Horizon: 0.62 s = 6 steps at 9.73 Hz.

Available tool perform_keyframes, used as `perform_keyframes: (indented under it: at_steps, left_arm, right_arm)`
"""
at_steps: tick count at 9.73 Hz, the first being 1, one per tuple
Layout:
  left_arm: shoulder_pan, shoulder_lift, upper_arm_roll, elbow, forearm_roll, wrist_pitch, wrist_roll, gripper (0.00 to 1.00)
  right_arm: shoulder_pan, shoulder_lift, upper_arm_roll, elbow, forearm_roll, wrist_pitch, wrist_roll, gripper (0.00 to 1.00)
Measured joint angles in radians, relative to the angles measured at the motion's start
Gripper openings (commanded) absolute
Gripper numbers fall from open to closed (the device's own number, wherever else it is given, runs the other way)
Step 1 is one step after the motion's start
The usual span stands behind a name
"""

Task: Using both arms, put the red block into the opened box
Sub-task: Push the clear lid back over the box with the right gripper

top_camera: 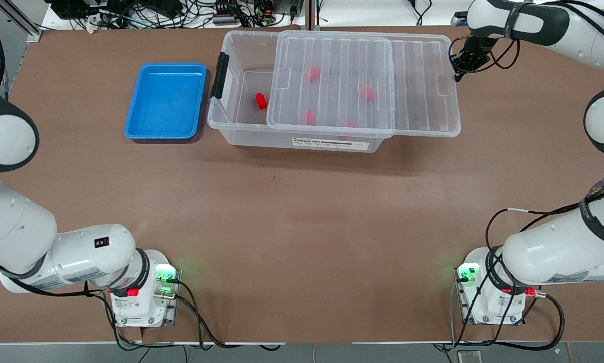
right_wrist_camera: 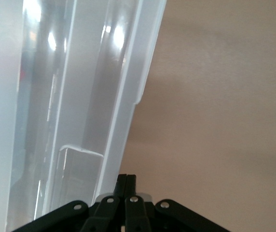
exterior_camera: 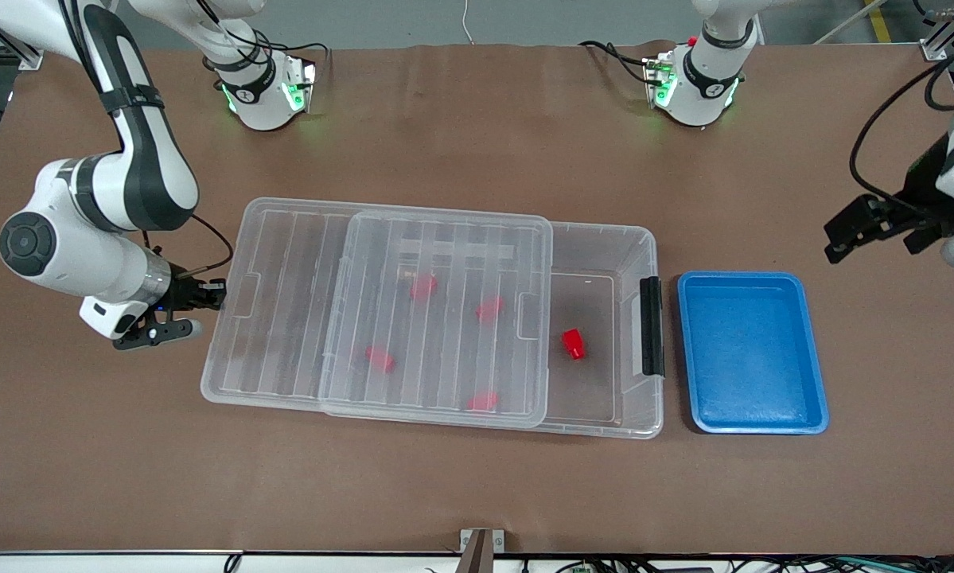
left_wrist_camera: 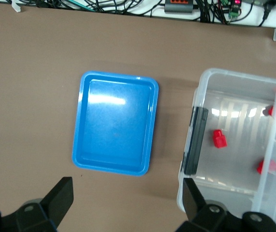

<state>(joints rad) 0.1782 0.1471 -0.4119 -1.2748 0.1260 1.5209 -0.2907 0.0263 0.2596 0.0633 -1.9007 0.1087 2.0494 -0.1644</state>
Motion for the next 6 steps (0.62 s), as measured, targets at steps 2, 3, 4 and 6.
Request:
perform_keyframes:
  at_steps: [2, 3, 4, 6]
  left_arm:
    - [-0.148, -0.088, 0.194, -0.077, -0.023, -0.029, 0.099, 1.0]
    - [-0.178, -0.124, 0.252, -0.122, -0.041, -0.03, 0.142, 1.0]
    - [-0.18, -0.152, 0.275, -0.163, -0.055, -0.031, 0.163, 1.0]
    - [-0.181, -0.176, 0.279, -0.197, -0.061, -0.031, 0.173, 1.0]
  right_arm:
    - [0.008, 0.009, 0.038, 0.005, 0.009, 0.002, 0.007, 0.0]
    - [0.01, 0.018, 0.061, 0.011, 0.01, 0.005, 0.023, 0.0]
    - [0.012, 0.029, 0.086, 0.022, 0.011, 0.01, 0.047, 0.0]
    - [0.017, 0.056, 0.129, 0.044, 0.012, 0.019, 0.103, 0.0]
